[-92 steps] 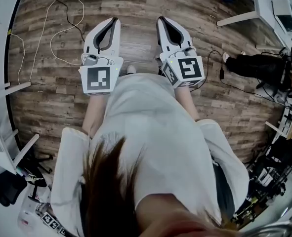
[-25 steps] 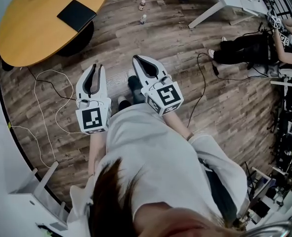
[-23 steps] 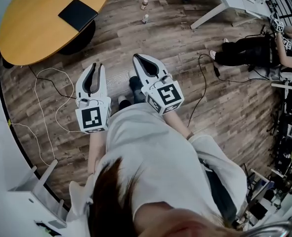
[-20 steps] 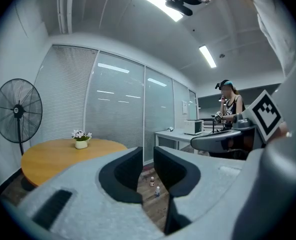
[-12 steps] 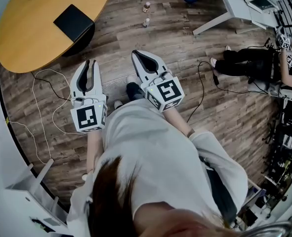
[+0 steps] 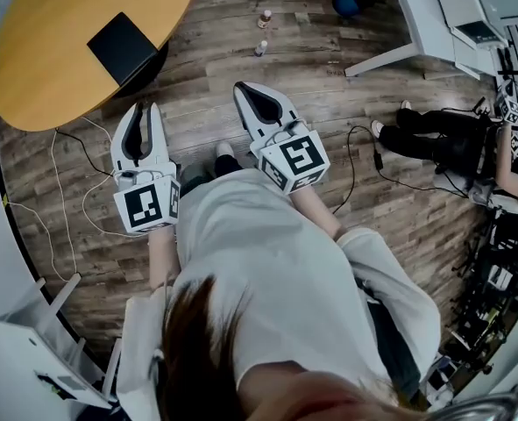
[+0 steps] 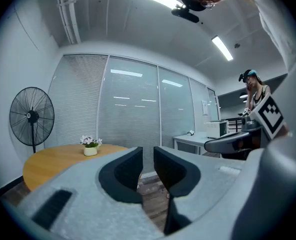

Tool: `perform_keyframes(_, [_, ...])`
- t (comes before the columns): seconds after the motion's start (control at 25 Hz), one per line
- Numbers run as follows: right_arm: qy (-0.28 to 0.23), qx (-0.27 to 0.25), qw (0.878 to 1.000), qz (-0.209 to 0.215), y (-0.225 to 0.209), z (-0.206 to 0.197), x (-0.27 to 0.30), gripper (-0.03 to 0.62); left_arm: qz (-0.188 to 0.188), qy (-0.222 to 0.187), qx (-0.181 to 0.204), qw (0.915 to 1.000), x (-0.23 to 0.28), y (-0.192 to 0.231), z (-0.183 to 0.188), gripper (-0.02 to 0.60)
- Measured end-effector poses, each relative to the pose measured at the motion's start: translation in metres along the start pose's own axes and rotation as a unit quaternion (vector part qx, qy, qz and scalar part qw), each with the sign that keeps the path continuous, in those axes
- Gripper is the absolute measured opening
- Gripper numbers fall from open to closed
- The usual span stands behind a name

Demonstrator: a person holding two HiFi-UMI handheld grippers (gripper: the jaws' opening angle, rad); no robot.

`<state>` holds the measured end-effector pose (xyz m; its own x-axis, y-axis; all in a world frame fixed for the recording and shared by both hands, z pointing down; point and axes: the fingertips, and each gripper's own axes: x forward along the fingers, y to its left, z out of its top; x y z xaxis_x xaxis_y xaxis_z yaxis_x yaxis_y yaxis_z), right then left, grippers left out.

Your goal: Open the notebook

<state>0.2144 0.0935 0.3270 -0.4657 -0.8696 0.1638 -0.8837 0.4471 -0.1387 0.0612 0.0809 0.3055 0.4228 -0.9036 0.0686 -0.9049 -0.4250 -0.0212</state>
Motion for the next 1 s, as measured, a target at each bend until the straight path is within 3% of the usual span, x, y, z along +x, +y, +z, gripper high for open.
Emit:
perform_keyframes(0.56, [0.021, 0.016, 1.000, -0.008, -0.031, -0.007, 0.031, 0.003, 0.017, 0.017, -0.007, 0.9997, 0.035, 0.025, -0.011, 0.081])
perform_keyframes(1.0, [0.044, 0.009, 0.999, -0.007, -0.052, 0.011, 0.143, 0.002, 0.023, 0.024, -0.022, 0.9992, 0.116, 0.100, -0.014, 0.081])
